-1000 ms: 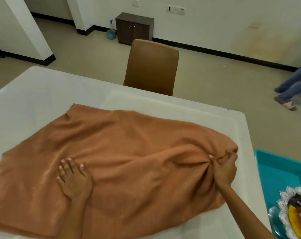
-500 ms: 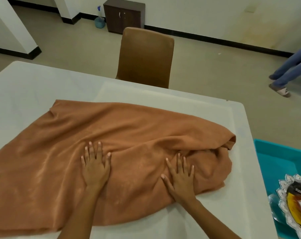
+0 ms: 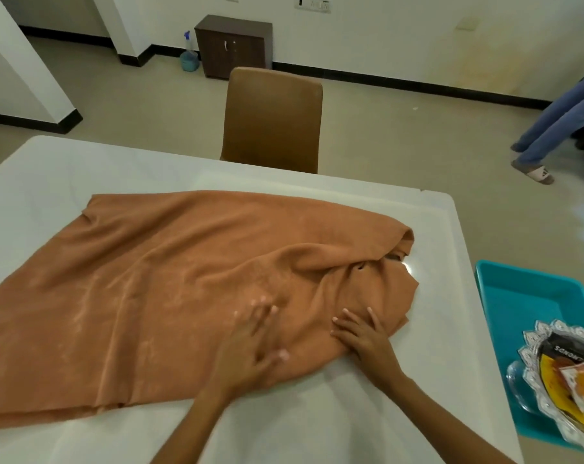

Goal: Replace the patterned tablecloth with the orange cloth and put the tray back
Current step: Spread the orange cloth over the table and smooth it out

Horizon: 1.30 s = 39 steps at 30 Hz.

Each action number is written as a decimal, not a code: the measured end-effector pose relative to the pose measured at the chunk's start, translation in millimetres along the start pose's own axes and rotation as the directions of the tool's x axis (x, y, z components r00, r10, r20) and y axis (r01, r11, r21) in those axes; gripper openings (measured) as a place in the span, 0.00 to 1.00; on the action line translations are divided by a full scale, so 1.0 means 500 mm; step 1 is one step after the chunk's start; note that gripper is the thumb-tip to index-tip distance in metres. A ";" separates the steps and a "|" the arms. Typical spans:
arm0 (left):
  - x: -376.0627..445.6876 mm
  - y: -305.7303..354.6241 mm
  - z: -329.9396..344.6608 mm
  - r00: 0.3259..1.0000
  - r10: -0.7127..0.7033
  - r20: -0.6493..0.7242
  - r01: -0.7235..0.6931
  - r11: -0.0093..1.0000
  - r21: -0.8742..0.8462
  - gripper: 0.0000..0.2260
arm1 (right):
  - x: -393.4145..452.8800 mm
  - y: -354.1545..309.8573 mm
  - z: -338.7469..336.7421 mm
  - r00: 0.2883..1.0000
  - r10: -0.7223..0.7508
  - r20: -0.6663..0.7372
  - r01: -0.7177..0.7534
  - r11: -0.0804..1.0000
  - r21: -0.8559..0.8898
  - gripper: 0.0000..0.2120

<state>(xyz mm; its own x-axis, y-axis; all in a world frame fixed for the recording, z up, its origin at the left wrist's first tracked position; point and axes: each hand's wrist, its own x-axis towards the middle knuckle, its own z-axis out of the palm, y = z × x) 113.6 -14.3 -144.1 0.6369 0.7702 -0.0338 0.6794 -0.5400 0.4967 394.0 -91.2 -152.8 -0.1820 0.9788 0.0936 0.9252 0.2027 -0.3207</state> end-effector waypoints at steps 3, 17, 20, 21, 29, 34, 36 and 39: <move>0.000 0.076 0.045 0.996 0.089 0.023 -0.090 0.996 0.001 0.40 | 0.060 -0.020 -0.076 0.993 0.110 0.030 -0.113 0.986 0.125 0.12; 0.026 0.120 -0.142 0.996 -0.046 -0.074 0.013 0.916 -0.400 0.15 | 0.101 0.009 -0.258 0.998 0.042 -0.048 -0.048 0.990 -0.130 0.10; 0.019 0.143 -0.161 0.996 -0.041 -0.085 0.005 0.924 -0.383 0.16 | 0.091 0.021 -0.298 0.970 0.137 -0.202 -0.175 0.968 -0.183 0.10; 0.015 0.150 -0.163 0.994 -0.045 -0.101 0.002 0.921 -0.389 0.12 | 0.084 0.015 -0.308 0.952 0.109 -0.285 -0.162 0.972 -0.168 0.10; -0.034 0.150 -0.172 0.962 -0.204 -0.183 0.031 0.743 -0.669 0.11 | -0.054 0.019 -0.318 0.926 0.183 -0.331 -0.203 0.979 -0.027 0.19; -0.038 0.144 -0.181 0.975 -0.213 -0.062 0.124 0.753 -0.647 0.10 | -0.063 0.022 -0.326 0.890 0.367 0.269 -0.294 0.915 -0.277 0.08; -0.038 0.148 -0.181 0.977 -0.209 -0.037 0.137 0.755 -0.641 0.09 | -0.064 0.026 -0.322 0.786 0.364 0.500 -0.316 0.931 -0.181 0.11; -0.034 0.160 -0.181 0.975 -0.220 -0.045 0.145 0.770 -0.622 0.09 | -0.060 0.039 -0.327 0.810 0.320 0.491 -0.351 0.936 -0.030 0.13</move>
<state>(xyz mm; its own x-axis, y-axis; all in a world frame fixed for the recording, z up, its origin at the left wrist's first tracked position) 124.2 -39.9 -25.5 0.4551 0.8844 -0.1031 0.3887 -0.0932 0.9167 472.1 -121.1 -7.7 -0.0153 0.8719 -0.4895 0.9398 -0.1546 -0.3048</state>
